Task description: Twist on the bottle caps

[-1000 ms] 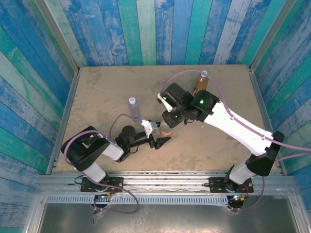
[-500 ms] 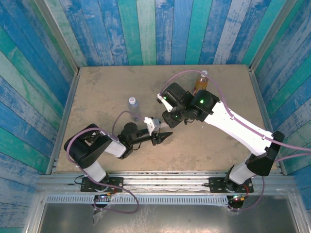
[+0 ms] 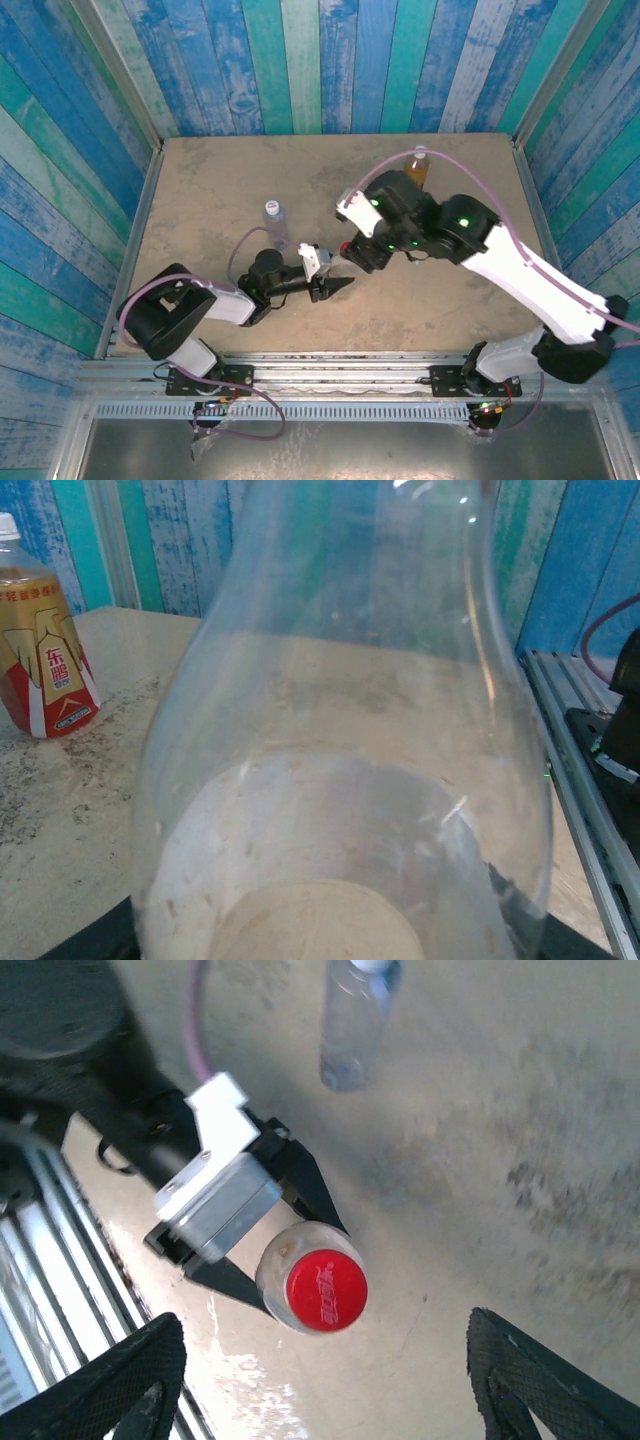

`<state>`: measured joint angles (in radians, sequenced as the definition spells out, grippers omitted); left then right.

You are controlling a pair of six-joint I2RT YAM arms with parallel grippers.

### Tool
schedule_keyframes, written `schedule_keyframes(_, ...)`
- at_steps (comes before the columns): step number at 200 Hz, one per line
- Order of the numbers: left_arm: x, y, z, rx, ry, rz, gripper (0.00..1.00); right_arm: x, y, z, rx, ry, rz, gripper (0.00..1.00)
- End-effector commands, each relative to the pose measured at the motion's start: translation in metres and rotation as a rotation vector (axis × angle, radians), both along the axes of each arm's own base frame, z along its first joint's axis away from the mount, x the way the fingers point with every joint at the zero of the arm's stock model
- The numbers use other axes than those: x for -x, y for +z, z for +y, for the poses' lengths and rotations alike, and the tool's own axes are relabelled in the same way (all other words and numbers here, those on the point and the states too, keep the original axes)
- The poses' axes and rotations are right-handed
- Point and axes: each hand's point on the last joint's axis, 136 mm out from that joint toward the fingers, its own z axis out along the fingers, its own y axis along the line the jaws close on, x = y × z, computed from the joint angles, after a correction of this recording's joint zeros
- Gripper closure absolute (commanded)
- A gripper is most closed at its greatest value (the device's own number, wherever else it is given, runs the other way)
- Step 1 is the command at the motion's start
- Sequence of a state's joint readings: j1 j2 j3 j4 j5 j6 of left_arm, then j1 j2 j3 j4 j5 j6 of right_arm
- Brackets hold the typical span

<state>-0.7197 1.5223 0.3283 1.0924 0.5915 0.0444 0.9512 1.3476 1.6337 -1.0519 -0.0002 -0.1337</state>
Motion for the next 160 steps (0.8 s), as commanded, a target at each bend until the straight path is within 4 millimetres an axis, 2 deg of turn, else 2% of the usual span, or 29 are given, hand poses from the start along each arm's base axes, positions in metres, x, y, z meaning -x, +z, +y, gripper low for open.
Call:
schedule_keyframes(1, 0.011, 0.0, 0.004, -0.07, -0.05, -0.033, 0.44, 0.027, 0.003, -0.003, 0.039, 0.335, -0.138, 0.25)
schedule_keyframes(22, 0.015, 0.004, 0.007, -0.11, -0.064, -0.071, 0.44, 0.045, 0.005, -0.008, 0.053, 0.52, -0.232, 0.25)
schedule_keyframes(50, 0.019, 0.008, 0.011, -0.162, -0.075, -0.118, 0.44, 0.051, 0.004, -0.01, 0.116, 0.64, -0.262, 0.3)
schedule_keyframes(53, 0.02, 0.016, 0.012, -0.152, -0.073, -0.14, 0.44, 0.051, 0.004, -0.01, 0.124, 0.649, -0.258, 0.3)
schedule_keyframes(60, 0.021, 0.02, 0.014, -0.154, -0.073, -0.159, 0.44, 0.052, 0.001, -0.009, 0.144, 0.668, -0.241, 0.31)
schedule_keyframes(110, 0.028, 0.035, 0.018, -0.158, -0.089, -0.229, 0.44, 0.047, -0.017, -0.004, 0.254, 0.736, -0.147, 0.42)
schedule_keyframes(160, 0.032, 0.036, 0.016, -0.148, -0.117, -0.228, 0.44, 0.043, -0.027, -0.001, 0.295, 0.746, -0.104, 0.48)
